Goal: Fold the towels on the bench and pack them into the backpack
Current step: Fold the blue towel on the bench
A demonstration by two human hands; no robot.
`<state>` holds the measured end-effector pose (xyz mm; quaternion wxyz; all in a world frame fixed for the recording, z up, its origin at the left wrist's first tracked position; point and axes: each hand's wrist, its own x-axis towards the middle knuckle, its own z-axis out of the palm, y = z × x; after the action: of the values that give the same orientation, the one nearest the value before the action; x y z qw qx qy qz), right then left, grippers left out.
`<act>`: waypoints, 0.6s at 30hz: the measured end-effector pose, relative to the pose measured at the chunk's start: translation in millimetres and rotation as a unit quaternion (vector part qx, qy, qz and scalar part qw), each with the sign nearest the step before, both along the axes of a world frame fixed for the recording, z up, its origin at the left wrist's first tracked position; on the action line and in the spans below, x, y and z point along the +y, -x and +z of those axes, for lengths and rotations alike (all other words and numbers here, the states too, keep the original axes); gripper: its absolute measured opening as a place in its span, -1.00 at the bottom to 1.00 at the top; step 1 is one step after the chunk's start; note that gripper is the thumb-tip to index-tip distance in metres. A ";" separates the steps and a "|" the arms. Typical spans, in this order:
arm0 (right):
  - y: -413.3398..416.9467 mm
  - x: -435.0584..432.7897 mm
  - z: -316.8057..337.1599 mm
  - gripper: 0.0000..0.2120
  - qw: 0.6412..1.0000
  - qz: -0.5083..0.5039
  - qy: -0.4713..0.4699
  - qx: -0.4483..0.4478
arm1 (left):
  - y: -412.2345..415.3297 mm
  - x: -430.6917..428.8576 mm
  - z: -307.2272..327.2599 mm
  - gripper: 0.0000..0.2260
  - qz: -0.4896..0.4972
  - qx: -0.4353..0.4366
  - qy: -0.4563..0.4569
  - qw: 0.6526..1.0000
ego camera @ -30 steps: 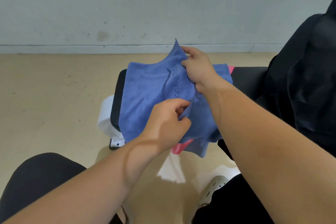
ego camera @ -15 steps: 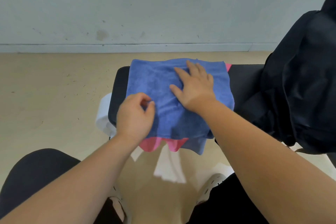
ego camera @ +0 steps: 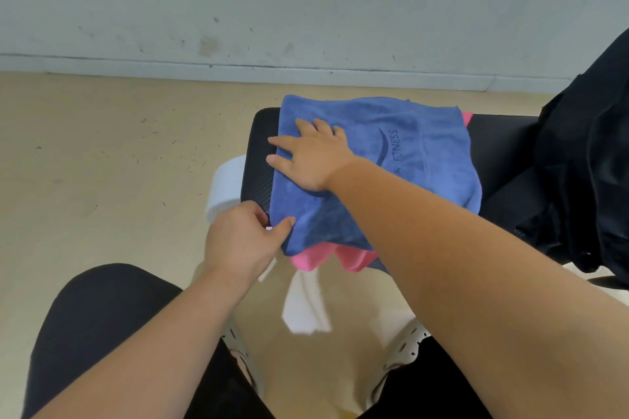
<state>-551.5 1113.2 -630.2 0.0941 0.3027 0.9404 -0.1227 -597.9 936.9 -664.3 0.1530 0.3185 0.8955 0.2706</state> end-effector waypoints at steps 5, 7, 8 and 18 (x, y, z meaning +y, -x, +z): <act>16.3 -10.3 -8.5 -0.37 0.998 -0.054 -0.016 -0.028 | -6.2 -1.4 -1.6 -0.88 0.049 -0.141 -0.065 0.987; 19.0 -14.1 -7.9 -0.33 0.997 -0.068 -0.014 -0.025 | -5.9 0.2 -1.5 -0.87 0.069 -0.206 -0.093 0.972; 20.2 -15.5 -6.8 -0.32 0.997 -0.077 -0.012 -0.016 | -4.6 0.9 -0.5 -0.85 0.075 -0.231 -0.107 0.964; 73.4 -39.2 20.8 -0.30 0.988 -0.068 0.000 0.137 | 43.4 -18.0 17.6 -0.82 0.118 -0.231 -0.206 0.944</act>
<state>-625.0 1074.1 -609.4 -0.0442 0.3467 0.9216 -0.1690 -641.3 918.9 -646.6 0.2539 0.1641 0.7913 0.5315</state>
